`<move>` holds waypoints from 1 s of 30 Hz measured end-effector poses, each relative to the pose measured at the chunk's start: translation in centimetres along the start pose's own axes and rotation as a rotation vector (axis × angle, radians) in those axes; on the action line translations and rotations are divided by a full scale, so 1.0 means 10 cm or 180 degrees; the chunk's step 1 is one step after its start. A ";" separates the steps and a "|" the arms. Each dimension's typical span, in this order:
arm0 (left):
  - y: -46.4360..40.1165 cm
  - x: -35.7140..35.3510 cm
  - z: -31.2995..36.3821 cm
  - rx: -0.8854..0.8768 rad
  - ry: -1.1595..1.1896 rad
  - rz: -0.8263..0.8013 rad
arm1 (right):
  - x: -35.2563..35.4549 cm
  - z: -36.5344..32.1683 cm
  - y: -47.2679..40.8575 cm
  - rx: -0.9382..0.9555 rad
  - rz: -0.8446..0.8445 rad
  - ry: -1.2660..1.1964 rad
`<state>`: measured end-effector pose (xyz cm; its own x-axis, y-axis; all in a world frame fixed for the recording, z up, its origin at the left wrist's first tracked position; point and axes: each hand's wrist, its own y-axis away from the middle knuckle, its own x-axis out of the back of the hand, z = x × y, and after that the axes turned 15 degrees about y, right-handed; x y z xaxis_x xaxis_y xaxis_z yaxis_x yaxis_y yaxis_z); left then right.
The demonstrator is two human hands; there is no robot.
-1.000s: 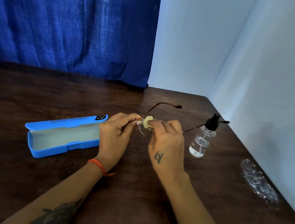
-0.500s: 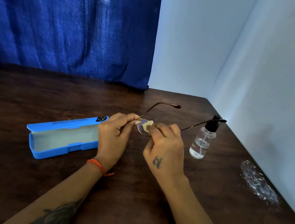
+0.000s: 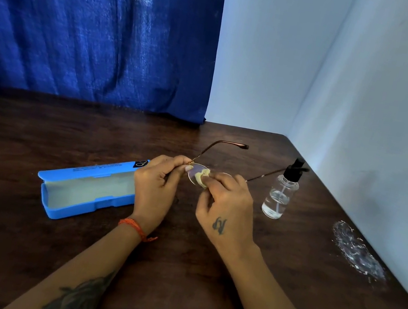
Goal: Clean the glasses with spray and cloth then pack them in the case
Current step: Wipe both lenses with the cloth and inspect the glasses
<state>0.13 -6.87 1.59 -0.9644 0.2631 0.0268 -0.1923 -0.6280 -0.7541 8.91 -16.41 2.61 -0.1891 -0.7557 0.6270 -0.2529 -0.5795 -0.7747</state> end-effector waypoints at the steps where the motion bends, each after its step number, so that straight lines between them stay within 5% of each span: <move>1: 0.00 0.00 0.00 -0.0007 -0.0007 0.0003 | -0.01 -0.01 -0.01 -0.0014 -0.0036 0.0105; 5: 0.00 0.00 0.01 -0.0012 -0.0021 -0.0006 | -0.05 -0.03 -0.02 -0.0004 -0.0183 0.0179; 12: -0.02 0.01 -0.01 0.0099 0.0033 0.0118 | -0.03 0.04 -0.03 -0.0129 0.0056 -0.0836; 19: -0.09 0.03 -0.01 0.0415 0.0414 0.0381 | 0.07 0.30 -0.09 -0.1683 0.1045 -0.0935; 24: -0.09 0.03 0.00 0.0623 0.0542 0.0407 | -0.04 0.35 -0.10 -0.2007 0.0329 -0.1654; 30: -0.07 -0.07 0.17 0.1777 0.2141 0.0587 | -0.06 0.35 -0.11 -0.2240 0.0454 -0.1627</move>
<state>0.64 -7.87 3.26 -0.7119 0.3863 -0.5865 -0.2744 -0.9217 -0.2741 12.66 -16.39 2.80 0.1415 -0.9482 0.2845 -0.8171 -0.2741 -0.5072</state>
